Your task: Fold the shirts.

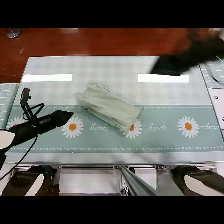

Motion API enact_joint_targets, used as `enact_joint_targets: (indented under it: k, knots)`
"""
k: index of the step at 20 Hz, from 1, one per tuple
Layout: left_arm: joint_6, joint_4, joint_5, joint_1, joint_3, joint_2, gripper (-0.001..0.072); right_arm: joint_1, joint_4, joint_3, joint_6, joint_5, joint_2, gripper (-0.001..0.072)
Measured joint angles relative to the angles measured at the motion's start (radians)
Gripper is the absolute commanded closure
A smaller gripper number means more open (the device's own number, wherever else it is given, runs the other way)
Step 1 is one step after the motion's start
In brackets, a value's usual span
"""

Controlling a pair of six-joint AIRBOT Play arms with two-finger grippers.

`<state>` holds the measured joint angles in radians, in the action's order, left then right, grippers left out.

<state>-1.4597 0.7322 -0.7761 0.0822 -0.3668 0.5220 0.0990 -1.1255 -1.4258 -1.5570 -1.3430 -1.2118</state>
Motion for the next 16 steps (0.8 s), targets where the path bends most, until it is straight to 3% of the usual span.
enact_joint_targets:
  k: [3, 7, 11, 16]
  knots:
    - [0.012, 0.000, 0.005, 0.000, 0.001, 0.016, 0.0687, -0.068, 0.042, 0.533, -0.164, 0.291, 0.306, 0.0087]
    - [0.027, 0.000, 0.015, 0.000, 0.002, 0.038, 0.0687, -0.048, 0.369, 0.995, -0.130, 0.560, 0.410, 0.0087]
    - [0.043, 0.001, -0.005, 0.000, 0.002, 0.050, 0.0687, 0.024, 0.541, 1.078, -0.057, 0.642, 0.299, 0.0087]
    - [0.055, 0.001, -0.014, 0.000, 0.002, 0.054, 0.0687, 0.093, 0.620, 0.959, 0.034, 0.614, 0.051, 0.0088]
